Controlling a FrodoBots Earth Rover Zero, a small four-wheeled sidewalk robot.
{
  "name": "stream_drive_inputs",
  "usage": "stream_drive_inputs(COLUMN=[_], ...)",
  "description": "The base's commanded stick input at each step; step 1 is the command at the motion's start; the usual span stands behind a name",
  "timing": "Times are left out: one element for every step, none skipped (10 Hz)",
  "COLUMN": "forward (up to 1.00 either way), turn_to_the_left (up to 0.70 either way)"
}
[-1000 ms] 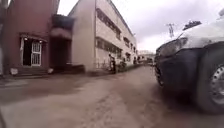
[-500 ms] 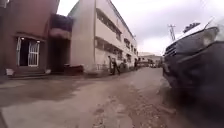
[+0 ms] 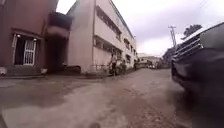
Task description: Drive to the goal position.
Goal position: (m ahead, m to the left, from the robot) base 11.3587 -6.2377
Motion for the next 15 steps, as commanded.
stream_drive_inputs(forward=[0.85, 0.85, 0.85, 0.85, 0.85, 0.85, 0.85, 0.85, 0.85, 0.85, 0.85, 0.85, 0.85, 0.85, 0.85], turn_to_the_left=[0.00, 0.00, 0.00, 0.00, 0.00, 0.00, -0.01, -0.04, -0.07, -0.11, -0.16, -0.22, -0.28, -0.34, -0.34])
